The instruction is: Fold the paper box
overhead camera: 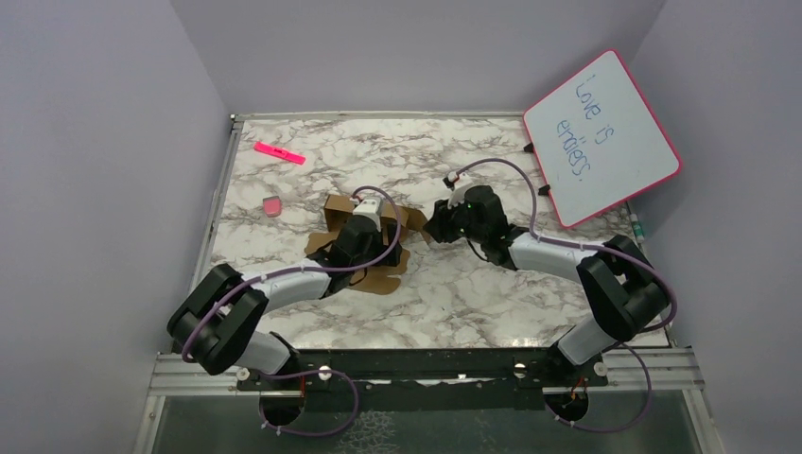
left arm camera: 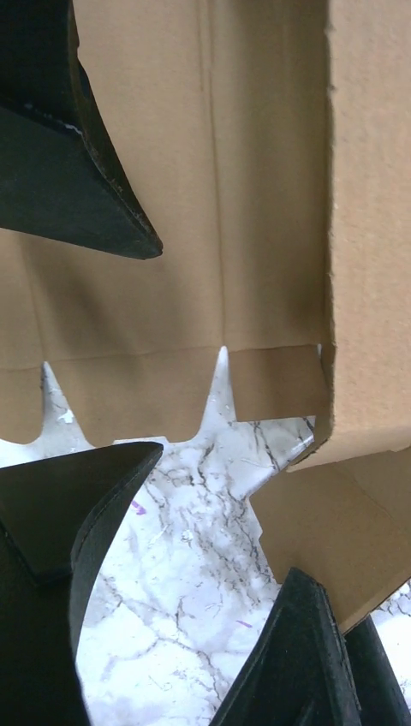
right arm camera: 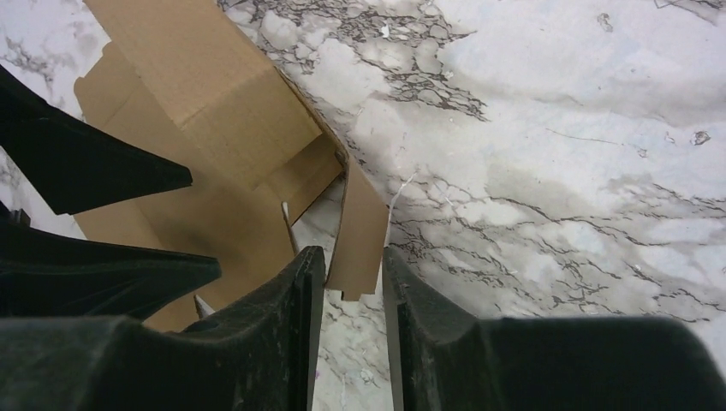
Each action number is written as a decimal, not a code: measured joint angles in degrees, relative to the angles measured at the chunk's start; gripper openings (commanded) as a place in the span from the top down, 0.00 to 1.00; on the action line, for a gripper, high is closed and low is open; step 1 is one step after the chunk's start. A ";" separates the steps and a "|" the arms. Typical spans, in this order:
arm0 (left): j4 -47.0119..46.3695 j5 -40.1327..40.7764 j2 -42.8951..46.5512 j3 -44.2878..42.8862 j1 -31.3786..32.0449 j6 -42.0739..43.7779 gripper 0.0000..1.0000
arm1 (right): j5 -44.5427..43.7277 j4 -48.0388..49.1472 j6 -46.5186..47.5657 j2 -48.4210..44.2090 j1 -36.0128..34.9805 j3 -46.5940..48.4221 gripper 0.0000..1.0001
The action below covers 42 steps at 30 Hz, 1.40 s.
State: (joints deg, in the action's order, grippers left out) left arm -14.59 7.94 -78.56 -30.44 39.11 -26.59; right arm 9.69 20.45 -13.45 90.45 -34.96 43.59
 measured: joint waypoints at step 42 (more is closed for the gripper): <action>-6.99 11.52 -14.23 -6.19 3.26 3.69 0.58 | 0.94 -2.80 8.57 -8.00 -0.24 -4.79 0.89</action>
State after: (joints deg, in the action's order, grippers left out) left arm -21.58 19.46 -92.79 -36.62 42.37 -22.90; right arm 10.63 17.65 -4.89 82.46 -35.20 38.81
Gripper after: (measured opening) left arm 0.430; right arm 0.108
